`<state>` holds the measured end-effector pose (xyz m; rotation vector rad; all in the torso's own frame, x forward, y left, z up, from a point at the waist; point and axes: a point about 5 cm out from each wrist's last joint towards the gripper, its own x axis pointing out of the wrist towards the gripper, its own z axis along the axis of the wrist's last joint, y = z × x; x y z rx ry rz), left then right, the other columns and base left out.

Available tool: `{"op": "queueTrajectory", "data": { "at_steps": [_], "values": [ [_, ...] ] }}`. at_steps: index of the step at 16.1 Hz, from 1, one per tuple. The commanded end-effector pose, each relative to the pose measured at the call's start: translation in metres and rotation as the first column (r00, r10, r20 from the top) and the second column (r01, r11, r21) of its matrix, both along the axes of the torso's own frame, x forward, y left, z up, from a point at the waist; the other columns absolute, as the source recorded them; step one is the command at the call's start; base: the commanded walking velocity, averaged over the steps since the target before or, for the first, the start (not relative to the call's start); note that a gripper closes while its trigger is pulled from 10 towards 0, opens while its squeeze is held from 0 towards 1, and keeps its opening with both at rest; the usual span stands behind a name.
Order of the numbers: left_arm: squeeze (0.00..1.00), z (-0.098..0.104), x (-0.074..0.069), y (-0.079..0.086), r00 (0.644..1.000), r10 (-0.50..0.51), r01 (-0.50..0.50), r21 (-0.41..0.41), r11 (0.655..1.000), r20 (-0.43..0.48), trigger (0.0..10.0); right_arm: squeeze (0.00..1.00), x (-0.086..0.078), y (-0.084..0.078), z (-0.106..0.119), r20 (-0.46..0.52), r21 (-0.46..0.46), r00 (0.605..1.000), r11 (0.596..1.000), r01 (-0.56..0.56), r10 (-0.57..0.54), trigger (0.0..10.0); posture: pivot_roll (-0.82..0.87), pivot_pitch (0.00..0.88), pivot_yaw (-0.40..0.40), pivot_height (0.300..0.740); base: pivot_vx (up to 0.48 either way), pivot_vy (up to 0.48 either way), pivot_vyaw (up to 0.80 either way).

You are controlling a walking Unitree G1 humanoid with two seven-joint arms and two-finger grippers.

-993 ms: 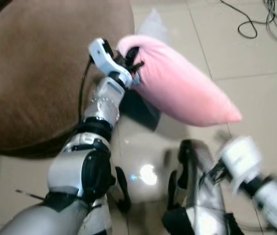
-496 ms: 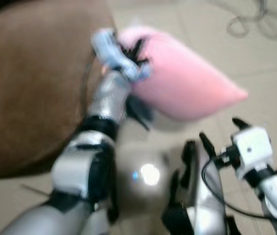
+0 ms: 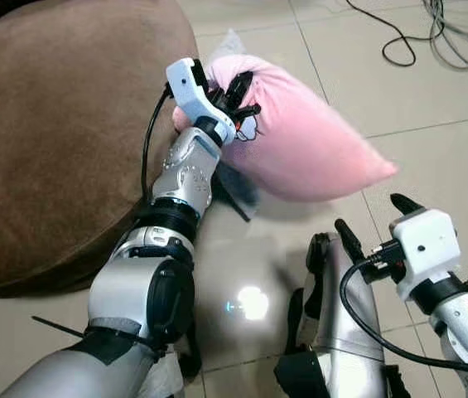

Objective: Move the pillow to the sofa from floor

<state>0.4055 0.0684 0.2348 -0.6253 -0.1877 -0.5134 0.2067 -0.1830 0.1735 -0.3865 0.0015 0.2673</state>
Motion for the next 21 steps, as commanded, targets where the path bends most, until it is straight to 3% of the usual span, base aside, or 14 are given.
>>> {"op": "queueTrajectory", "data": {
  "at_steps": [1,21],
  "values": [
    [0.0,0.0029,-0.0001,0.0029,1.0,0.016,-0.015,-0.005,1.0,0.023,0.0,0.0,-0.0016,-0.0004,-0.0068,-0.039,0.001,0.999,1.0,-0.002,0.002,10.0,-0.09,0.372,0.03,0.545,0.0,0.0,0.0],
    [0.0,-0.0004,0.0004,0.0062,0.999,0.03,-0.03,-0.006,1.0,0.015,0.0,0.0,0.0028,0.0031,-0.0145,-0.071,0.004,0.997,0.999,-0.032,0.033,10.0,-0.09,0.335,0.012,0.74,0.0,0.0,0.0]
  ]
}}
